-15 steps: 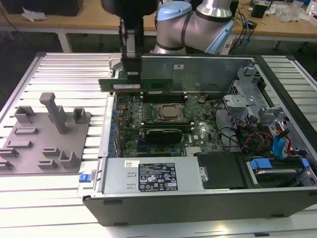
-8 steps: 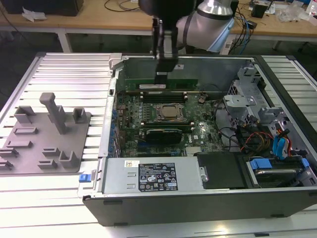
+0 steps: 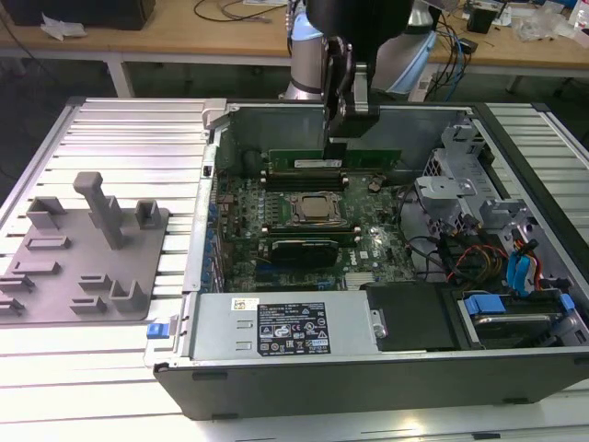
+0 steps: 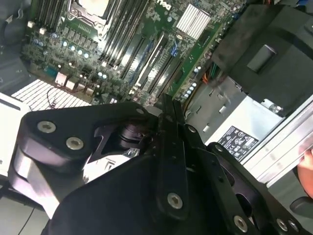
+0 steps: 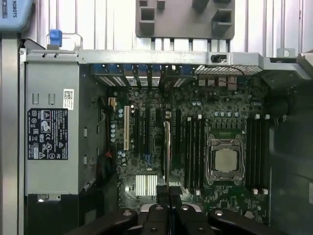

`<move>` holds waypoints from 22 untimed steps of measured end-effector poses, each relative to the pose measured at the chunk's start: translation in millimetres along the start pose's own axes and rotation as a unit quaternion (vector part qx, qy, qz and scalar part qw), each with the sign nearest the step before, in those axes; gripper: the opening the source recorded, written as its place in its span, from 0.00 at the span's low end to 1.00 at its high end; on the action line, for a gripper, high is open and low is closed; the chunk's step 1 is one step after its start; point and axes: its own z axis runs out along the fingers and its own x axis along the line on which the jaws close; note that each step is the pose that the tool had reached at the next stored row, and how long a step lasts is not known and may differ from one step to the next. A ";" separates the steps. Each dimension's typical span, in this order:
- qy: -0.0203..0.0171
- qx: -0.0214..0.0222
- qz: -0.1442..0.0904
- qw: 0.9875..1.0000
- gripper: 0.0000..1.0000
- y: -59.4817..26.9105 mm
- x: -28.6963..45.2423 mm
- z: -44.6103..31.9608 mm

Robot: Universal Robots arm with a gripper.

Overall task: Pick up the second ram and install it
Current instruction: 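Pick up the second ram and move it above second insertion slot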

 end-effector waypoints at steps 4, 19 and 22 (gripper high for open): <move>0.002 -0.002 0.000 1.000 0.09 -0.1 0.1 11.6; 0.004 -0.007 0.000 1.000 0.09 -15.2 -35.0 57.8; 0.004 -0.007 0.000 1.000 0.09 -15.3 -36.1 61.4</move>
